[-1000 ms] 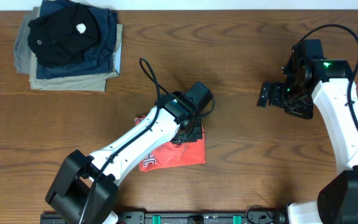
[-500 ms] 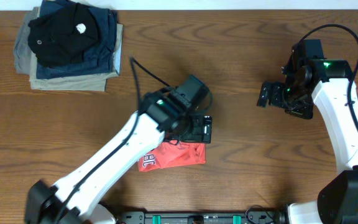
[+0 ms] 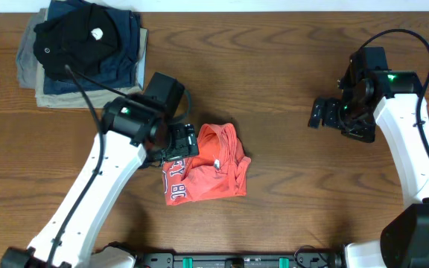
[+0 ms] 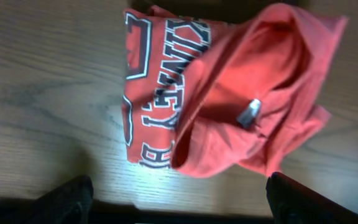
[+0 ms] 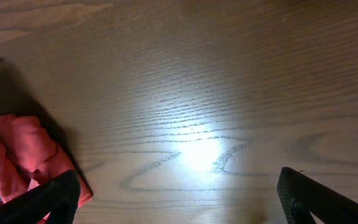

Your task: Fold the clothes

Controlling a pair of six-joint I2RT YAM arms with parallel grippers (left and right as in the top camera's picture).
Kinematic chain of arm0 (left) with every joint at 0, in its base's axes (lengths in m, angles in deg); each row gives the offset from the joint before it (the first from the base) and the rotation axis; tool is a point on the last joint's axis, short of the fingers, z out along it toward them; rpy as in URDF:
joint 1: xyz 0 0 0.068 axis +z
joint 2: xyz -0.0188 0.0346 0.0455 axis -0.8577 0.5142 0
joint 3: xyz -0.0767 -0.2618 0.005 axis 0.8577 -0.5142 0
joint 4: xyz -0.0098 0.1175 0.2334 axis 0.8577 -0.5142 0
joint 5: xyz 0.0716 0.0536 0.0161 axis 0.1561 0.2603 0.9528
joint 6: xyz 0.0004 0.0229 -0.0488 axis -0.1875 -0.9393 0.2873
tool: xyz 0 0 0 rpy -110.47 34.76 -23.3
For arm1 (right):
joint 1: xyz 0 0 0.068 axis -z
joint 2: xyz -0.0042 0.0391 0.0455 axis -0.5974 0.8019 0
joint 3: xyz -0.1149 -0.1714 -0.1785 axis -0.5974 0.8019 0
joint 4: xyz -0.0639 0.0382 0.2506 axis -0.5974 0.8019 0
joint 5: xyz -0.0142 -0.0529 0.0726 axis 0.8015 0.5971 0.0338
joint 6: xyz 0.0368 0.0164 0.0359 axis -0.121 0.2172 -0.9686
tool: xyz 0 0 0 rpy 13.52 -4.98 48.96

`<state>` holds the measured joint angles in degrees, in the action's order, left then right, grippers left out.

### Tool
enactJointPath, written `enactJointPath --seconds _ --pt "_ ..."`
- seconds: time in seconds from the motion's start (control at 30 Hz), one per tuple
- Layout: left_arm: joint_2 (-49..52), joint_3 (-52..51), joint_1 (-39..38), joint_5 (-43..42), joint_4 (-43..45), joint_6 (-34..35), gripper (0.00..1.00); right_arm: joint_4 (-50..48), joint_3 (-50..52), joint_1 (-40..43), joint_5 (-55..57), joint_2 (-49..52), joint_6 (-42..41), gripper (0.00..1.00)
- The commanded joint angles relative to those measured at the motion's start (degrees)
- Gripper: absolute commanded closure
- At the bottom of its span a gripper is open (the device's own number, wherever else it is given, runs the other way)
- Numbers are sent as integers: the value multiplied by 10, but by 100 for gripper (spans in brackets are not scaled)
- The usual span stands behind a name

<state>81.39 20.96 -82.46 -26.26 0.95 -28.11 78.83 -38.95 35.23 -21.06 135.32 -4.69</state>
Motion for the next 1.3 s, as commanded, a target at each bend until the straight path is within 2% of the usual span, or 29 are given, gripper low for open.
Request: enactJointPath --seconds 0.0,0.2,0.43,0.53,0.57,0.67,0.87,1.1,1.27 --pt "42 -19 -2 -28 14 -15 12 1 -3 -4 3 -1 7 1" --pt "126 -32 -5 -136 58 -72 15 1 -3 -4 3 -1 7 1" --pt "184 -32 -5 -135 59 -75 25 1 -3 -4 3 -1 7 1" --pt "185 -32 -5 -135 62 -81 33 1 -3 -4 3 -1 7 1" --pt "185 -32 -5 -135 63 -82 37 1 -3 -4 3 -1 7 1" --pt "185 -32 -6 -136 63 -83 58 1 -3 -4 3 -1 7 1" --pt "185 -32 -25 -145 77 -83 92 1 -3 -4 3 -1 7 1" --pt "186 -32 -66 -146 110 -81 94 1 -3 -4 4 -1 7 1" --pt "179 -28 -69 -144 97 -91 94 1 -3 -4 3 -1 7 1"
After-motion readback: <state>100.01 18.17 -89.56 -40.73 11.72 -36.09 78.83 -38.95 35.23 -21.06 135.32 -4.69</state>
